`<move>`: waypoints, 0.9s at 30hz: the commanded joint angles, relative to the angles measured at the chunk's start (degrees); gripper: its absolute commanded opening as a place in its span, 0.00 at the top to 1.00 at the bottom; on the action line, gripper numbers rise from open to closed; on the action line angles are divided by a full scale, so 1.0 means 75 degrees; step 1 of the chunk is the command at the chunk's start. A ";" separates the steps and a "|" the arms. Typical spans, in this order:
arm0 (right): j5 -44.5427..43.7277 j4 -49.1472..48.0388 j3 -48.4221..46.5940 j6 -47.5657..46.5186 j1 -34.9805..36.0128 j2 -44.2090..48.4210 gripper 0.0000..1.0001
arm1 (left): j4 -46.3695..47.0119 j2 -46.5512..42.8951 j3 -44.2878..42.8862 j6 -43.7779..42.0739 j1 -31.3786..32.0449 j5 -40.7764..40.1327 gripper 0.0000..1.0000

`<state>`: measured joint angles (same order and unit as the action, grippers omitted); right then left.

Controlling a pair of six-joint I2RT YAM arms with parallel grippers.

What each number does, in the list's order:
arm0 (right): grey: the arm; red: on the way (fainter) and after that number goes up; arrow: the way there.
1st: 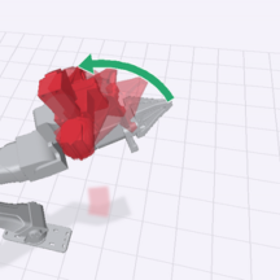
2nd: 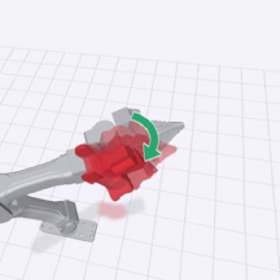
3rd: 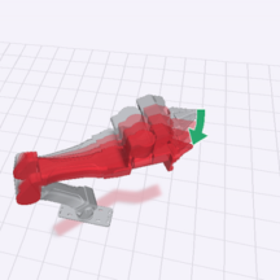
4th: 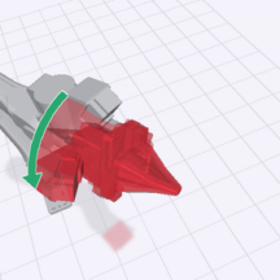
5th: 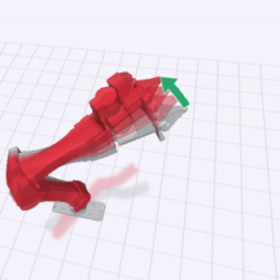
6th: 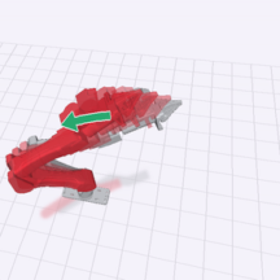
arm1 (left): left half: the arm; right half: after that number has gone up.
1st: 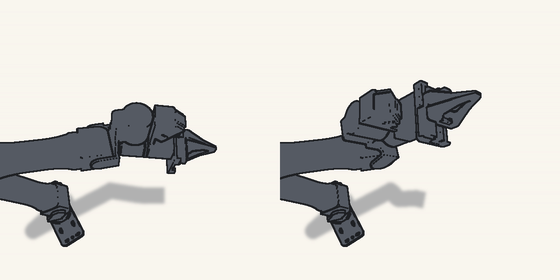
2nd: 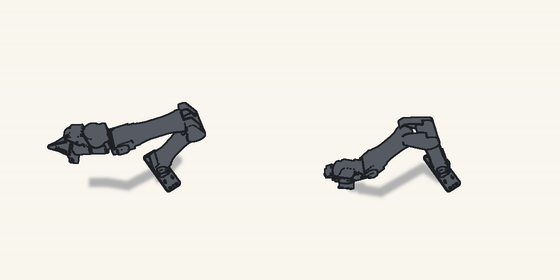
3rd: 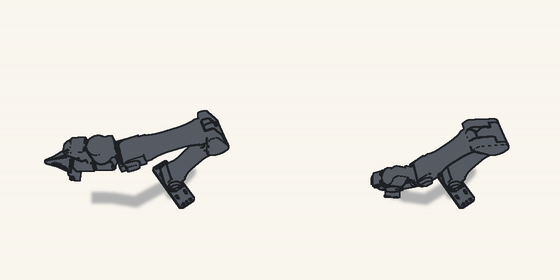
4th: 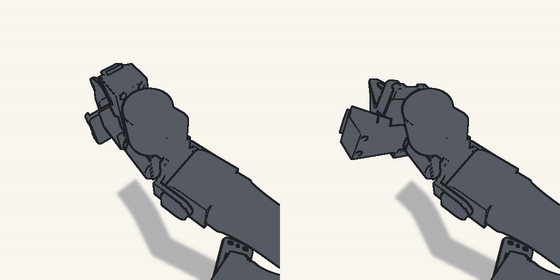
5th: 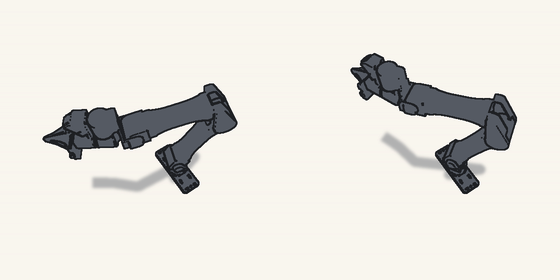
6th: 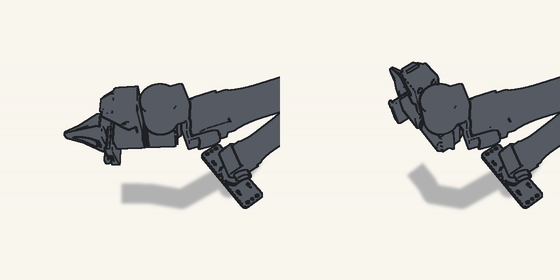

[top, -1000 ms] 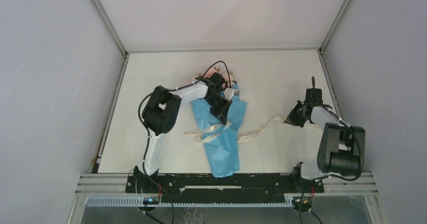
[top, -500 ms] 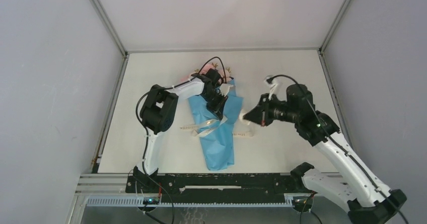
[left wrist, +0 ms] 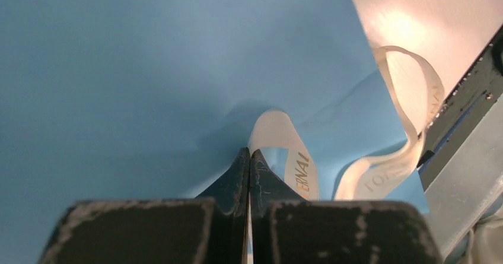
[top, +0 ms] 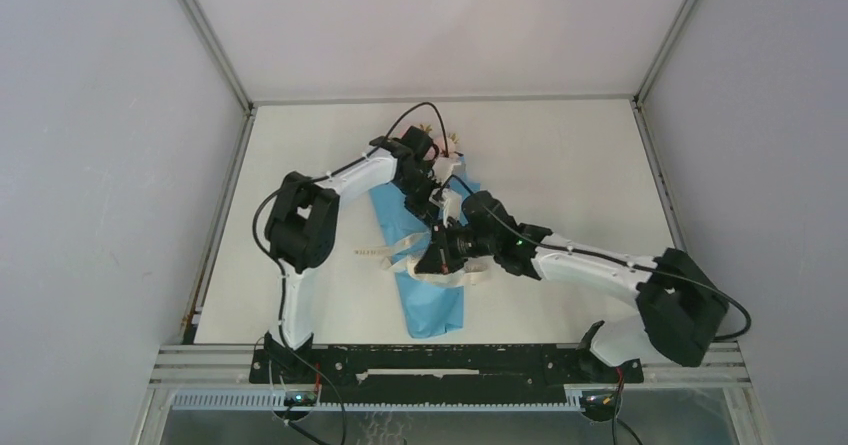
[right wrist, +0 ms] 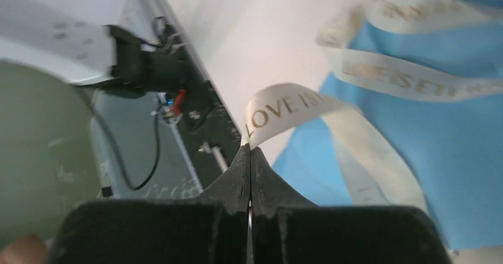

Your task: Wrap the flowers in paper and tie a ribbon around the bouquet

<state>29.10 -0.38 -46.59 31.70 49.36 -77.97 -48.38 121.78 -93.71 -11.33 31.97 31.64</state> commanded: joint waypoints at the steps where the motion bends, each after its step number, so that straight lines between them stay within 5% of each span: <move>1: -0.1005 -0.1049 0.0189 0.0304 -0.0018 -0.0527 1.00 | -0.0536 -0.1170 -0.0078 -0.0670 -0.0258 0.0157 1.00; 13: -0.1366 -0.1689 0.0494 0.1131 -0.1165 -0.1784 1.00 | -0.1699 -0.3313 0.1022 -0.2122 -0.0752 -0.1104 1.00; 17: -0.1037 -0.1777 -0.0004 0.1265 -0.1692 -0.2236 1.00 | -0.2885 -0.4040 0.1036 -0.3408 -0.0623 -0.0895 1.00; 21: -0.0910 -0.1379 -0.0843 0.1054 -0.1762 -0.2636 1.00 | -0.4159 -0.4587 0.1389 -0.4817 0.0165 -0.0861 1.00; 27: -0.0068 -0.1711 -0.1442 0.1211 -0.1865 -0.3193 1.00 | -0.4204 -0.4886 0.1537 -0.5354 0.2148 -0.0730 1.00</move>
<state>22.81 -9.47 -54.52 39.57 35.73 -100.07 -77.01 86.08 -81.01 -45.32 41.25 24.29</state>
